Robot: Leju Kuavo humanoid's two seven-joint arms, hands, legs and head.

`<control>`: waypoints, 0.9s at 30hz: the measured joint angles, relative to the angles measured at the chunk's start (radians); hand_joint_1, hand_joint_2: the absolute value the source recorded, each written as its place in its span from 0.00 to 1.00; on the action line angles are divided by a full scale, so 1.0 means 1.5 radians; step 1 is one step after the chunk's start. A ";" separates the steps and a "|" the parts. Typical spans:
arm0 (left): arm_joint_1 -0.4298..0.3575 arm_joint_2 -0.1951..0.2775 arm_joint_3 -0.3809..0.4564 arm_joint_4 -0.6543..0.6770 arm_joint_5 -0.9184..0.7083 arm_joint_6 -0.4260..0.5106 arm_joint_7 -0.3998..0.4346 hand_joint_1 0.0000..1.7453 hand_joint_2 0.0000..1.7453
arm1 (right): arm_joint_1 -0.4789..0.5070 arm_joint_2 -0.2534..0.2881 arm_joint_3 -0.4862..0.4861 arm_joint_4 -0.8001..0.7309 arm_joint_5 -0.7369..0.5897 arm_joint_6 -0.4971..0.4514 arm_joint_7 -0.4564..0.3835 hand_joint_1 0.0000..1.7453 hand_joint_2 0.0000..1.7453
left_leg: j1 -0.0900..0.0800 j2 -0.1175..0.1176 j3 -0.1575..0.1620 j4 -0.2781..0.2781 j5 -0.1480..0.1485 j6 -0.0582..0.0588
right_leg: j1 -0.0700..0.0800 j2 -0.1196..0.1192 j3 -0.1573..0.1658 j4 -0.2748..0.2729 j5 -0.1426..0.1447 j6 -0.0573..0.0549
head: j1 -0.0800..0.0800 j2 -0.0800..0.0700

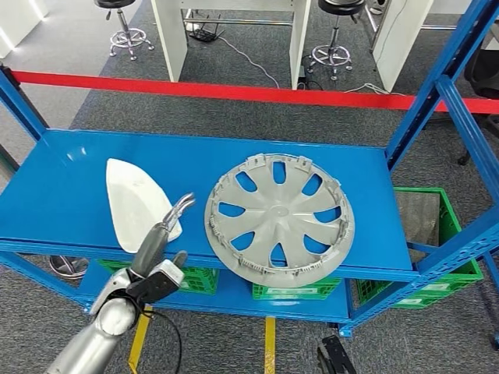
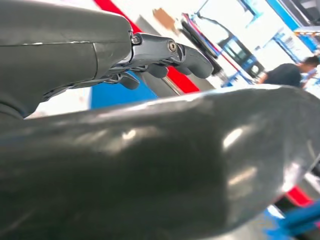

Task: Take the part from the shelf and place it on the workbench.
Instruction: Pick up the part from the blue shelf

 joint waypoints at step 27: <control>0.025 0.059 -0.001 -0.002 -0.381 0.267 0.105 0.00 0.00 | 0.008 0.000 -0.018 0.002 0.001 -0.004 -0.004 0.00 0.00 | 0.000 0.000 0.000 0.000 0.000 0.000 | 0.000 0.000 0.000 0.000 0.000 0.000 | 0.000 0.000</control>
